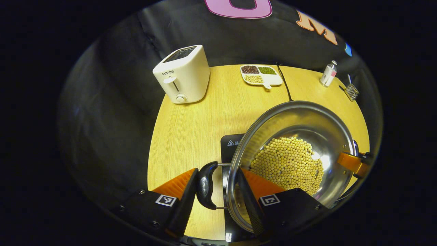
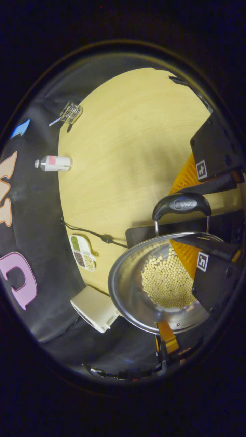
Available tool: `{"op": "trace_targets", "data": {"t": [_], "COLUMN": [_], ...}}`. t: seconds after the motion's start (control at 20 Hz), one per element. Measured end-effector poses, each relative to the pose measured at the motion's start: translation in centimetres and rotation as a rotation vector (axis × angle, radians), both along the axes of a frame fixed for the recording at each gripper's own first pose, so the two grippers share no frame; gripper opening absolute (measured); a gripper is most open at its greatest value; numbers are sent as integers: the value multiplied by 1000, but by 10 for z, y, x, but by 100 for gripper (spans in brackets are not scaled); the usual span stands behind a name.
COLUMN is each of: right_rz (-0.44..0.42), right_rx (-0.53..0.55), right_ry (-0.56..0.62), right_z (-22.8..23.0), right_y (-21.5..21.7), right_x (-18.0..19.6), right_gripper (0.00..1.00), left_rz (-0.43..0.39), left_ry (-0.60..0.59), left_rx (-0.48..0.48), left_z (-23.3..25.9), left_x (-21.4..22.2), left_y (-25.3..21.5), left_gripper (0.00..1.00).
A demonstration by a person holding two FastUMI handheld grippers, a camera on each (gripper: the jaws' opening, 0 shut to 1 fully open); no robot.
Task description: First push the handle of the pot to place it horizontally, then grasp the pot with both hands and set it on the induction cooktop.
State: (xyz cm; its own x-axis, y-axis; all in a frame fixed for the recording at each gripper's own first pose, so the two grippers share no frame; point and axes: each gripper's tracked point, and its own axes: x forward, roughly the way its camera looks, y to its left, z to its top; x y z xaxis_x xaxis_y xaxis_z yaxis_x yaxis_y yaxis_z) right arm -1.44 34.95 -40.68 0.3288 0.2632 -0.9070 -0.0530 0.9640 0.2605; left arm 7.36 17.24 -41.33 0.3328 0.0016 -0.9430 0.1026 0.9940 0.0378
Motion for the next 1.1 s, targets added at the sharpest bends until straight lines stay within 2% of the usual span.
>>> {"op": "trace_targets", "data": {"t": [0.25, 0.35, 0.4, 0.5, 0.65, 1.1], "right_rz": [-8, -9, -10, -17, -20, -32], "right_rx": [-2, -3, -6, -1, -11, 26], "right_ry": [-10, -16, -21, -31, -41, -144], "right_z": [2, 2, 3, 6, 6, 29], "right_y": [0, 0, -1, -2, -3, -8], "right_x": [1, 2, 3, 4, 5, 14], "right_gripper": [60, 60, 60, 69, 99, 100], "left_rz": [32, 40, 44, 48, 55, 50], "left_ry": [6, 2, -5, -12, -17, -110], "left_rx": [-14, -16, -13, 5, 8, 58], "left_z": [-2, -3, -2, -3, -2, 15], "left_x": [-5, -7, -7, -9, -7, -2], "left_y": [1, 3, 5, 11, 12, 15], "left_gripper": [76, 84, 92, 100, 100, 99]}}
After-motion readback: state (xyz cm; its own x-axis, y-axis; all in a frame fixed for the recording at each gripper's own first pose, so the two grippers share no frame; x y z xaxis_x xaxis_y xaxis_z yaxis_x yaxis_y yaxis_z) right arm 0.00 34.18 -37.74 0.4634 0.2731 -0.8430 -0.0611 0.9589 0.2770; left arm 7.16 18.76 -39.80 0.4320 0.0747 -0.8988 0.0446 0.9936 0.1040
